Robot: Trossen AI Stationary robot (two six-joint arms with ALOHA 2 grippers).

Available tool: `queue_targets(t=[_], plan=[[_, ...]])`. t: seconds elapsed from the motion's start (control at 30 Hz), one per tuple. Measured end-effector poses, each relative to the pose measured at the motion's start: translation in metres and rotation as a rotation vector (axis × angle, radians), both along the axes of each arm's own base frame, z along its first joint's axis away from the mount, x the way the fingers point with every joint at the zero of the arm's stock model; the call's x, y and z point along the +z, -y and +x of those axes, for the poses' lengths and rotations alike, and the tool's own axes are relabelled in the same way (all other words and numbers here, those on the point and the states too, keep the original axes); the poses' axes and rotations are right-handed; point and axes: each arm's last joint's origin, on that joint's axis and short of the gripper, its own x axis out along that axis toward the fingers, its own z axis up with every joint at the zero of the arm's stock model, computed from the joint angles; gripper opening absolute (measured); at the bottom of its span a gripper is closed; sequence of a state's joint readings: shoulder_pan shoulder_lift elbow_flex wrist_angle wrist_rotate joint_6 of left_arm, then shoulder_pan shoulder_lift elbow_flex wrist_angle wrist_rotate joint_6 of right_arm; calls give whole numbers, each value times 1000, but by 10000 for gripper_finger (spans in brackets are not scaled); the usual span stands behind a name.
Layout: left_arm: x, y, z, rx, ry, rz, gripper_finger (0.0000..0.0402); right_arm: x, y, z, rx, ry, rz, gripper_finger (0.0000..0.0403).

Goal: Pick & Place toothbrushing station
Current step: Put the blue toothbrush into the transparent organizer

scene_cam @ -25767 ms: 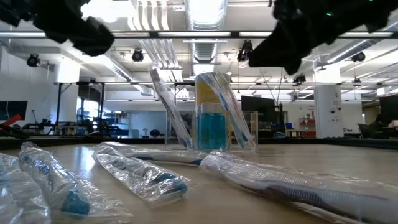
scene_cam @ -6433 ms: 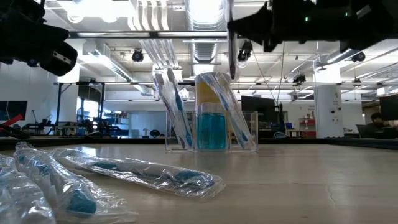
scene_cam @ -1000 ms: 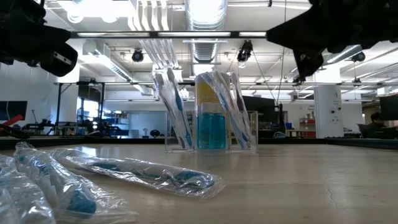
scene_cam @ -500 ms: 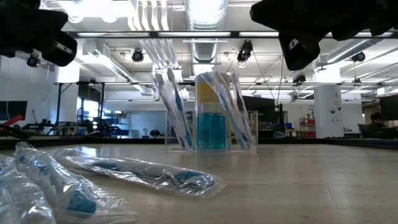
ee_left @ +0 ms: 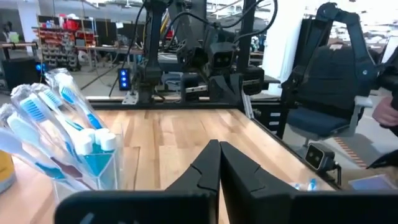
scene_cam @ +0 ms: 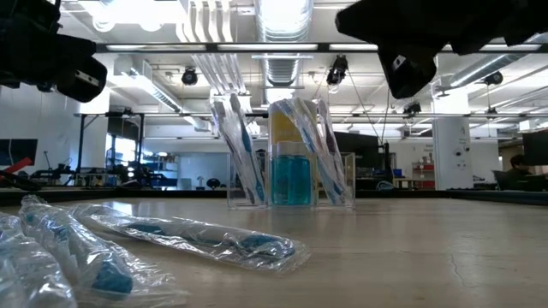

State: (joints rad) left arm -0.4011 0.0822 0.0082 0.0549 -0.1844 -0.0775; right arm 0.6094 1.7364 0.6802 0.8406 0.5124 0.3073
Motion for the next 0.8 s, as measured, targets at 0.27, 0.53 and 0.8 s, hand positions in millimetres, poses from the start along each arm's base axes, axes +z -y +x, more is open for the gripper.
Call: queue_targets(t=[0.27, 0.53, 0.8], plan=[[6, 1, -1, -55, 6, -45, 3, 10, -11, 19, -46, 28, -37, 42], [1, 2, -1, -70, -68, -111, 17, 17, -27, 55, -180, -135, 78, 117], [0, 2, -2, -70, -94, -160, 24, 26, -43, 88, -373, -480, 122, 148]])
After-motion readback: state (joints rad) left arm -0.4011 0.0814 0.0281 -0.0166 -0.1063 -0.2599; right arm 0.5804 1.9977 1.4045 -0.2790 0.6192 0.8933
